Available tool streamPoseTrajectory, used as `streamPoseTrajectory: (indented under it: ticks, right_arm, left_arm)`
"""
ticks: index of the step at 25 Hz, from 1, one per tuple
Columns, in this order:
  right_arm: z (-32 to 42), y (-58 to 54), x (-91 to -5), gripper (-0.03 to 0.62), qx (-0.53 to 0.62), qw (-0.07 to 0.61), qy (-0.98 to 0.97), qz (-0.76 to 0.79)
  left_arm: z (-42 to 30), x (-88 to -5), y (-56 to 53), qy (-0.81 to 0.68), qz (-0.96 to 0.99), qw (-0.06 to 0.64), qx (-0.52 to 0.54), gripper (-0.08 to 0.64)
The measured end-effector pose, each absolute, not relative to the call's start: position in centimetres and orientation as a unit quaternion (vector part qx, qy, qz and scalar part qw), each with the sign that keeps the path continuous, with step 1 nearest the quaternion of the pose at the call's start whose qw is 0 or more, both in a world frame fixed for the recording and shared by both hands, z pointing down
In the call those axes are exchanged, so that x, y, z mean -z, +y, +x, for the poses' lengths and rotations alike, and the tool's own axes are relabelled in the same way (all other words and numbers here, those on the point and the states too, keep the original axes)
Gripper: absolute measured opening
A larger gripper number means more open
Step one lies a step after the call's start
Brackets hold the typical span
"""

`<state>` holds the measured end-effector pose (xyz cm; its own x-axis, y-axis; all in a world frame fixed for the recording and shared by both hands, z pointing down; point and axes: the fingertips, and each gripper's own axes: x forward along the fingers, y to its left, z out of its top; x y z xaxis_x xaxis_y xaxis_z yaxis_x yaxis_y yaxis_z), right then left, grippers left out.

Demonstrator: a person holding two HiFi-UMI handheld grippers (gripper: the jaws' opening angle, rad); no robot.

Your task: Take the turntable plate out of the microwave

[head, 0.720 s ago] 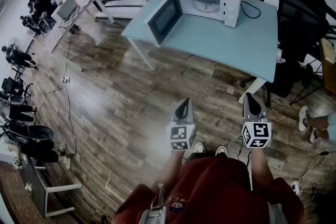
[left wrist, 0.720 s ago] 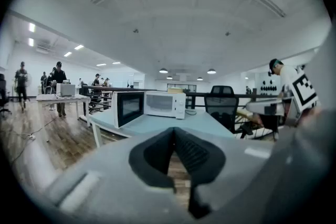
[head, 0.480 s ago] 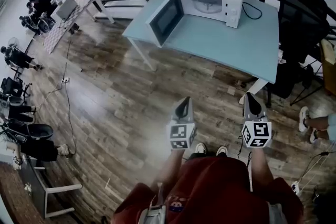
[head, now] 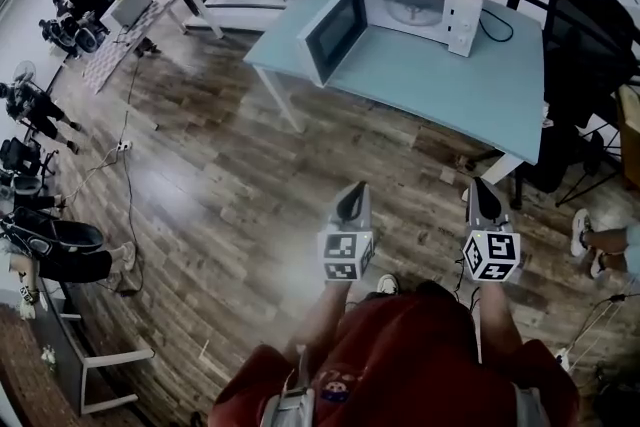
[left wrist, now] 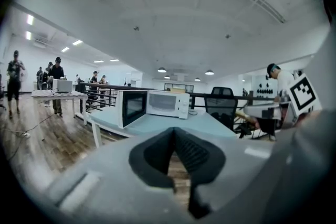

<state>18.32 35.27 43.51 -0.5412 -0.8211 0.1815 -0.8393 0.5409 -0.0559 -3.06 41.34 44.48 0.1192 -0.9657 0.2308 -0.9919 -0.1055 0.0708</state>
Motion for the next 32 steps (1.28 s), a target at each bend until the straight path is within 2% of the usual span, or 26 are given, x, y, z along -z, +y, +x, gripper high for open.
streamPoseTrajectory:
  ticks: [18,32]
  right_arm:
    - [15.5,32.0,-46.2,0.0,-0.076,0.08,-0.868,0.484]
    - [15.9,20.1,-46.7,0.0,-0.086,0.064,-0.867,0.486]
  left_arm:
    - [-5.6,-47.9,37.7,-0.655,0.742,0.128,-0.07,-0.003]
    - [-4.2,-48.4,24.7,-0.644,0.75,0.122,-0.09,-0.003]
